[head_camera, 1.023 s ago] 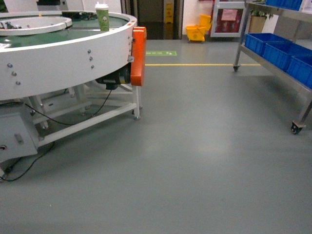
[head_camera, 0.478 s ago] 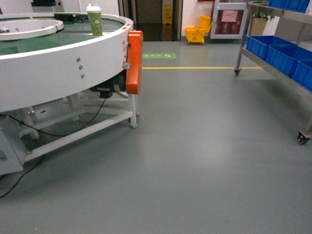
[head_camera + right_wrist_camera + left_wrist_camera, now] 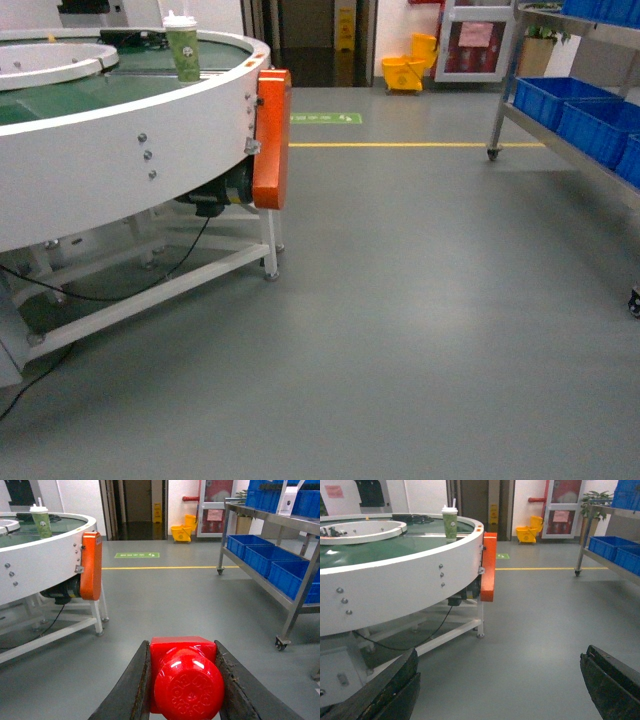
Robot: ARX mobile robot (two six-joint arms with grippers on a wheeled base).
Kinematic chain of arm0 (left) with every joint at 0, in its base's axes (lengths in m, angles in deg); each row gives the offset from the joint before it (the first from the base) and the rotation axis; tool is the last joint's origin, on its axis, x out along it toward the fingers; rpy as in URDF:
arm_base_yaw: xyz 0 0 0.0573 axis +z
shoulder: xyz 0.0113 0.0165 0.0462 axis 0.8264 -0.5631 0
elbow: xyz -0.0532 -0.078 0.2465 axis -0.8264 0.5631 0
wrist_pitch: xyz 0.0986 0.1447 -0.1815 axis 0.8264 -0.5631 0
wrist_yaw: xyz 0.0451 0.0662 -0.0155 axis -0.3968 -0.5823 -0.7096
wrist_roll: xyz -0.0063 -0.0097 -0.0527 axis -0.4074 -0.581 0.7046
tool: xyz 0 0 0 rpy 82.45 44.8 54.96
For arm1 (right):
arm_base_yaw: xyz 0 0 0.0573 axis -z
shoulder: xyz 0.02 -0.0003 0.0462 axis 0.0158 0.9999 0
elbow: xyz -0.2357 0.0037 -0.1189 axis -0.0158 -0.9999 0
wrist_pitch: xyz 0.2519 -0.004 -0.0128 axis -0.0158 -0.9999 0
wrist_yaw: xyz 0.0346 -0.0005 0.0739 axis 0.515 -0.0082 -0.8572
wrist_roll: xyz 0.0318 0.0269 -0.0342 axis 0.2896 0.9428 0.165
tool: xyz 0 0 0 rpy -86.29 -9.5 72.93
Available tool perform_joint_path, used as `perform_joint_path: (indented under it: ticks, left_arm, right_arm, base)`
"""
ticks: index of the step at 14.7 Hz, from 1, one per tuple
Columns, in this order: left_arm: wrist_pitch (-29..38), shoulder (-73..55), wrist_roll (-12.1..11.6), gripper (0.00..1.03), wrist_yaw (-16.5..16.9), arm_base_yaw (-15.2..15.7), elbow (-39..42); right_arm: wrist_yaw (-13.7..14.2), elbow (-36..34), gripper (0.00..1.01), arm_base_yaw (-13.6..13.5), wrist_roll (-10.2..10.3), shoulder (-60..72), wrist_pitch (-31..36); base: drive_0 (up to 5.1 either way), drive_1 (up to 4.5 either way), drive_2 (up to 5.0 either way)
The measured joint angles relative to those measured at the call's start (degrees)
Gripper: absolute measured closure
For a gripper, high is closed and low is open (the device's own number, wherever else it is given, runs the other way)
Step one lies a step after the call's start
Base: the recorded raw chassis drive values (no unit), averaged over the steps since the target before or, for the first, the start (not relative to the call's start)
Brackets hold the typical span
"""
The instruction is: Pick red block from blue box to shelf
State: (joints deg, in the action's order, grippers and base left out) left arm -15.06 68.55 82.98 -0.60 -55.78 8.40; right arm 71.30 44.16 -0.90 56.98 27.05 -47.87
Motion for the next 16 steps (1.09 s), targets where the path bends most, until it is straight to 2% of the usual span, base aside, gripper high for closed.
perform_joint_path:
  ticks: [16]
  left_arm:
    - [-0.3,0.0,0.0,0.05,-0.2,0.0,0.0]
  right_arm:
    - [0.0,0.0,0.74,0.0,0.0,0.0,-0.3]
  base:
    - [0.0,4.0,-4.1]
